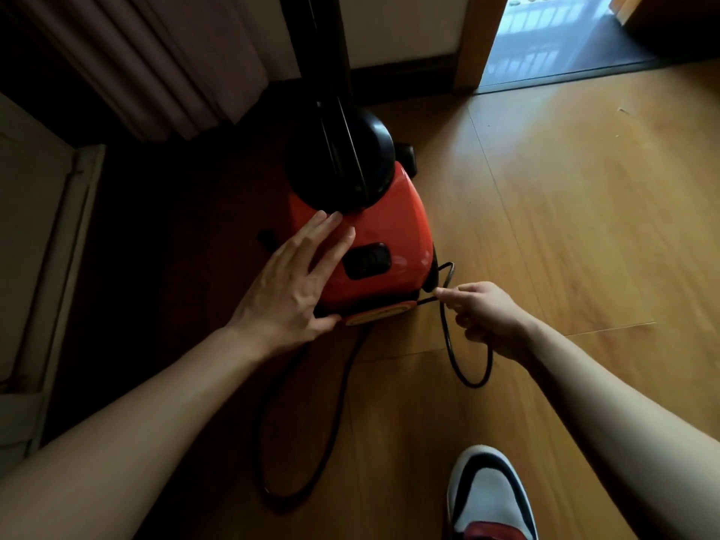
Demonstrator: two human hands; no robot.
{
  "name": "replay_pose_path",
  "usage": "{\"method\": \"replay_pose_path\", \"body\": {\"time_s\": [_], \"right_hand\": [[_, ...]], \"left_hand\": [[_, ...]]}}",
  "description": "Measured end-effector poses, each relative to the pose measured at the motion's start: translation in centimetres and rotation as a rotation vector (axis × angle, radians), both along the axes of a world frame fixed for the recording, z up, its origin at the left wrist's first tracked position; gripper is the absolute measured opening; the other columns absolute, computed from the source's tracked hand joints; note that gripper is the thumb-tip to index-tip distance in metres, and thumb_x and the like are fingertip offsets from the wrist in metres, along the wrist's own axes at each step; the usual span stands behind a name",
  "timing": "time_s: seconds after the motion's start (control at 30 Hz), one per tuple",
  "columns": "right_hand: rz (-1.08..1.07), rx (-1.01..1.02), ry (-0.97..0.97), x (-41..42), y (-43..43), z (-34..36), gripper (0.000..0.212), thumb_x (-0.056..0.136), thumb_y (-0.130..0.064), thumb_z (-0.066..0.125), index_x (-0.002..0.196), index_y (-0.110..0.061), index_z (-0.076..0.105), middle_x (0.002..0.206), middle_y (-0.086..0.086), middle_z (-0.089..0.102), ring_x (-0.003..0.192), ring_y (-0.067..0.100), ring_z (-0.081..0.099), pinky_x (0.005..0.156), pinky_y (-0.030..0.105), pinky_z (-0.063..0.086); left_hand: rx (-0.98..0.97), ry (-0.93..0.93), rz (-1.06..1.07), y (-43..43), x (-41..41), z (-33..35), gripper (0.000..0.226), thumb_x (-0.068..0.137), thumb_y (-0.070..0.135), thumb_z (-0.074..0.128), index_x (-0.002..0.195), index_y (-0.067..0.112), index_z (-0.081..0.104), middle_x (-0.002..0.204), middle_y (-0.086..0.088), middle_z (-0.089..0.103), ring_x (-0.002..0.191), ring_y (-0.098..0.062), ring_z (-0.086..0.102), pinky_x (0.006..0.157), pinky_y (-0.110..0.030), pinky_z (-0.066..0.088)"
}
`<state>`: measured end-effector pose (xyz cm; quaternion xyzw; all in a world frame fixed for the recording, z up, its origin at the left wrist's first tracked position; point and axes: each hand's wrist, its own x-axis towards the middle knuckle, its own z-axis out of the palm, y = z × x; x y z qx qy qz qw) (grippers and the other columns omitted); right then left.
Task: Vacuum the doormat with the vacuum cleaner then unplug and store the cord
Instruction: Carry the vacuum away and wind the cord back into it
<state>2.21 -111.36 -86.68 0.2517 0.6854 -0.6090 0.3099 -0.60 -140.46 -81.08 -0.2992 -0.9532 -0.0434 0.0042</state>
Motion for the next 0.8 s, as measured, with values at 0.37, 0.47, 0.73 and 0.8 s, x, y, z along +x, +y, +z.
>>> {"method": "replay_pose_path", "body": {"time_s": [0.37,0.47,0.73,0.8], "right_hand": [[-0.027,-0.018,0.118,1.8,-3.0,4.7,0.032,0.108,-0.032,0.047,0.092,-0.007,0.060,0.061,-0.003,0.030,0.048,0.010,0.027,0.042,0.024,0.021],[0.059,0.070,0.180,2.4,-3.6,5.7,0.039,0.108,-0.037,0.044,0.092,-0.006,0.062,0.060,-0.004,0.031,0.047,0.009,0.029,0.044,0.025,0.024],[0.275,0.511,0.486,4.0,-6.5,7.4,0.040,0.109,-0.030,0.041,0.098,-0.008,0.073,0.097,0.001,0.068,0.092,0.017,0.061,0.079,0.036,0.046],[0.185,0.530,0.598,4.8,-8.2,6.7,0.038,0.108,-0.026,0.042,0.086,-0.008,0.068,0.083,0.003,0.067,0.076,0.018,0.059,0.069,0.038,0.043]], "left_hand": [[0.000,-0.032,0.011,0.2,0.3,0.5,0.110,0.071,0.046,0.077,0.157,0.017,0.015,0.164,-0.007,0.008,0.152,-0.021,0.001,0.116,-0.040,0.015],[0.001,-0.043,0.011,0.3,0.3,0.8,0.103,0.075,0.046,0.072,0.157,0.017,0.015,0.164,-0.006,0.008,0.152,-0.021,0.001,0.116,-0.040,0.015],[-0.012,-0.068,0.016,0.4,0.3,1.4,0.094,0.083,0.042,0.066,0.157,0.019,0.014,0.164,-0.004,0.005,0.152,-0.019,-0.002,0.114,-0.037,0.011],[-0.018,-0.070,0.019,0.3,0.3,1.5,0.092,0.083,0.040,0.065,0.157,0.019,0.015,0.163,-0.003,0.005,0.152,-0.019,-0.001,0.115,-0.038,0.013]]}}
